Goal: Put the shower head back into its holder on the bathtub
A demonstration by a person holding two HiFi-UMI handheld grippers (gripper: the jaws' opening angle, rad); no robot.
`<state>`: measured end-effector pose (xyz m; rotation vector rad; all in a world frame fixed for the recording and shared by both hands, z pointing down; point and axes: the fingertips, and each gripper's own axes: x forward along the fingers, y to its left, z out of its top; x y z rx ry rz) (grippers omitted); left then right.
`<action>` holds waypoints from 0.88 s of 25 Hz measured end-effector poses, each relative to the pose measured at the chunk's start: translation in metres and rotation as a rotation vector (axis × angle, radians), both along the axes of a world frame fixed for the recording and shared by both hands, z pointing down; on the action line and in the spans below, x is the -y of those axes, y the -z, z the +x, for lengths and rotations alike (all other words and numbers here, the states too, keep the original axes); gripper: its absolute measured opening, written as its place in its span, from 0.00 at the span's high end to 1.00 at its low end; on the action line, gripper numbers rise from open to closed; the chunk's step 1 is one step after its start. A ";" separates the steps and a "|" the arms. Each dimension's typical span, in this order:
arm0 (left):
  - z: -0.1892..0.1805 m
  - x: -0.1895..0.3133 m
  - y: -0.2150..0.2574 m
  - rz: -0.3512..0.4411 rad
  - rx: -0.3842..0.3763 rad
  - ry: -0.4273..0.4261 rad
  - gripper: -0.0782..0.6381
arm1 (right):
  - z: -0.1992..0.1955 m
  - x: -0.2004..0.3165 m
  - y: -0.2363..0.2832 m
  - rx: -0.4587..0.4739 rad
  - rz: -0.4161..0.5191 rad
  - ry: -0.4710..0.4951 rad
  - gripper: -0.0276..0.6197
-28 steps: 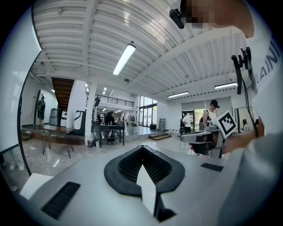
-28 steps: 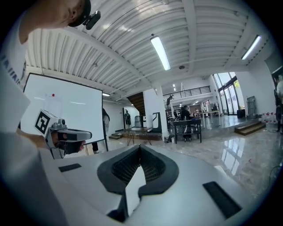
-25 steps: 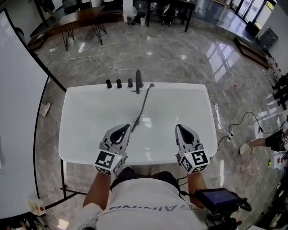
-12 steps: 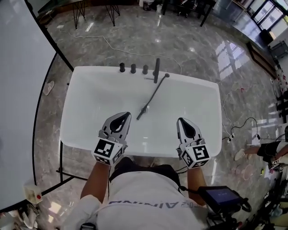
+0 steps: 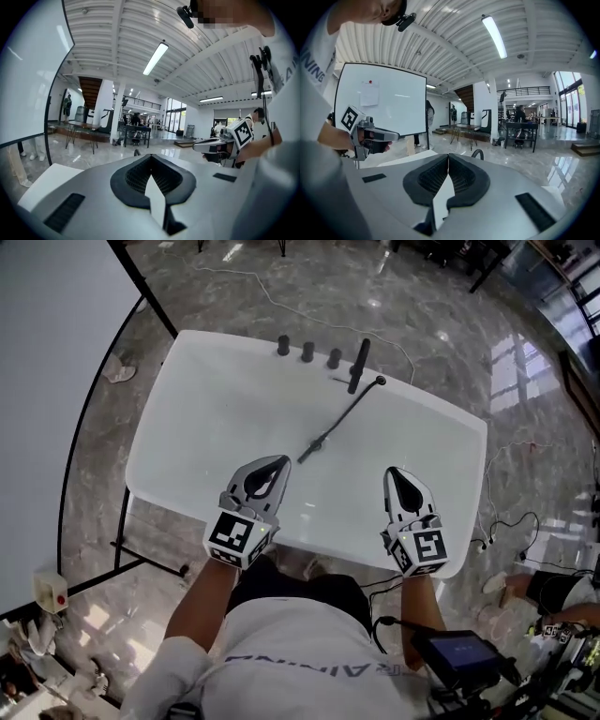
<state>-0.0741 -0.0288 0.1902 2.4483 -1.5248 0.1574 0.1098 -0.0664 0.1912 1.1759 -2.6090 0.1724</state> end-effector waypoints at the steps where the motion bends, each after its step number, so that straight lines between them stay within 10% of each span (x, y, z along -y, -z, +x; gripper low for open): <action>1: 0.001 0.007 -0.010 -0.005 0.002 0.004 0.87 | -0.002 0.009 -0.011 -0.012 0.000 0.012 0.94; 22: -0.062 0.099 -0.343 -0.196 0.036 0.105 0.87 | -0.104 0.132 -0.374 -0.177 -0.158 0.221 0.94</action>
